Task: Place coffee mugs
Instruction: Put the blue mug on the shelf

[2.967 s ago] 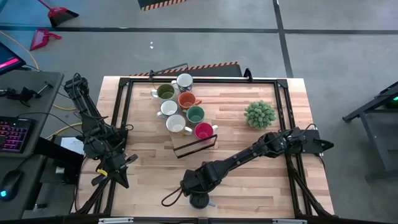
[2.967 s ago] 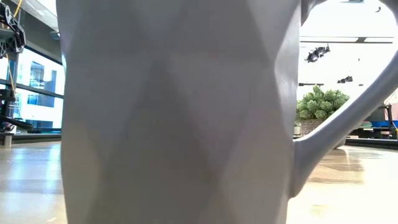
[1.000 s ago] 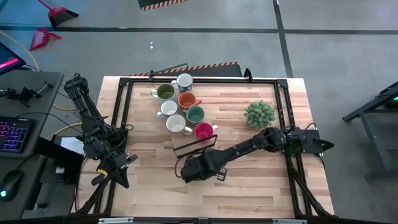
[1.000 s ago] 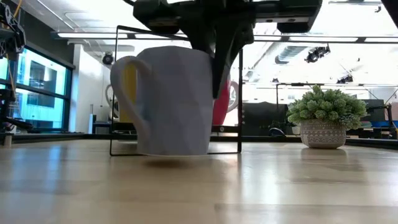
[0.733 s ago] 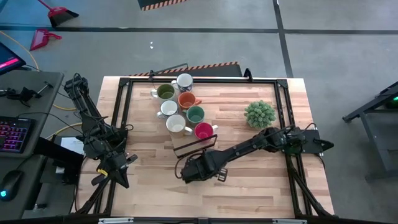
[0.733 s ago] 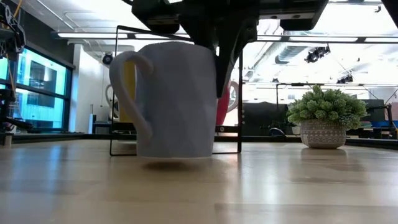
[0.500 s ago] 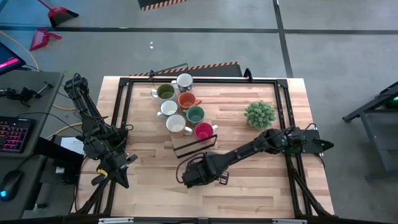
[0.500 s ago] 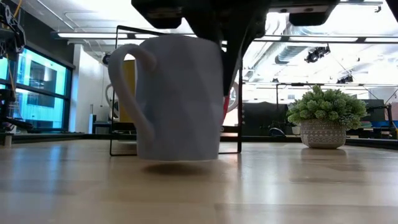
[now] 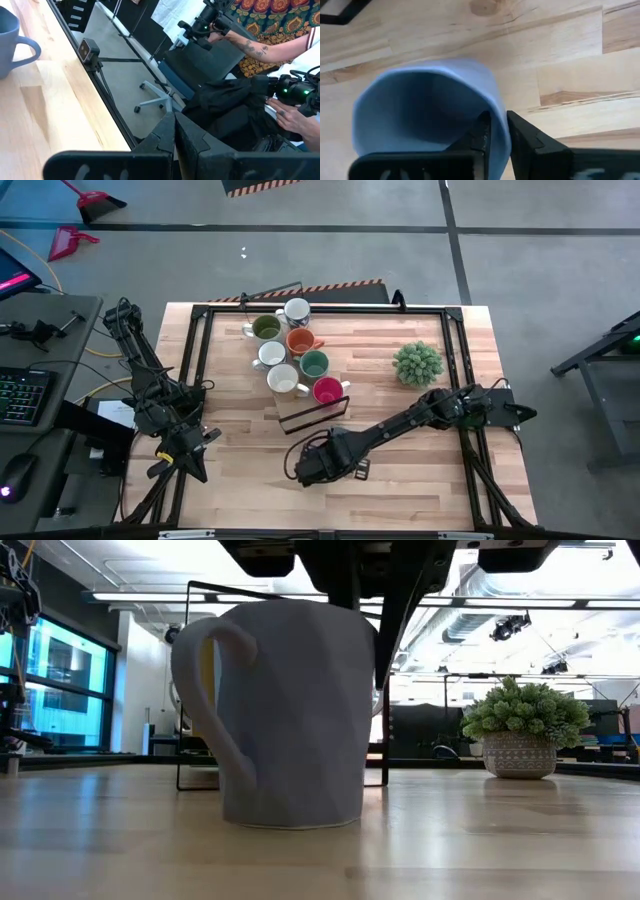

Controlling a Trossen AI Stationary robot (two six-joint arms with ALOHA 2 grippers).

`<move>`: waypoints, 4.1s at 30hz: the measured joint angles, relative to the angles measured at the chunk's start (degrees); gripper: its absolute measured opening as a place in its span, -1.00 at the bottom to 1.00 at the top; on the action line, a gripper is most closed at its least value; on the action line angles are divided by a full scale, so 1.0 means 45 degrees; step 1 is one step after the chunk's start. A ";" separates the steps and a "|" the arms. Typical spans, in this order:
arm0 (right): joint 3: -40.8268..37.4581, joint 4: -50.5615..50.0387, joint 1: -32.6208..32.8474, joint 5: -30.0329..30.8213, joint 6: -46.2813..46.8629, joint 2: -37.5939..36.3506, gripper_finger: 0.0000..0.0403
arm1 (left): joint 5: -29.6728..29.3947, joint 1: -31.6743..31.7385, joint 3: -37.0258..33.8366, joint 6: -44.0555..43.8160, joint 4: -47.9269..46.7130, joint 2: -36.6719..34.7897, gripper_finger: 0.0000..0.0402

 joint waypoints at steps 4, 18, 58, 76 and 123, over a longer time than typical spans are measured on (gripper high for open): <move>0.0000 0.0001 -0.0011 0.0010 -0.0496 0.0000 -0.73 | 0.0000 0.0000 0.0000 0.0000 0.0000 0.0000 -1.00; 0.0000 -0.0815 -0.0078 0.0261 -0.2344 0.0000 -0.34 | 0.0000 0.0000 0.0000 -0.0097 0.0010 0.0000 -1.00; 0.0000 -0.0207 -0.1082 -0.0413 -0.9145 0.0000 -0.79 | -0.0721 -0.0002 0.0000 -0.0344 0.0019 0.0000 -1.00; -0.0015 0.1885 0.0477 0.1049 0.0303 0.0097 -1.00 | -0.0272 -0.0005 0.0000 -0.0448 0.0010 0.0000 -1.00; 0.0000 0.0104 -0.0142 0.1942 -0.0312 0.0058 -0.33 | 0.0699 -0.0003 0.0005 -0.0427 -0.0277 -0.0002 -1.00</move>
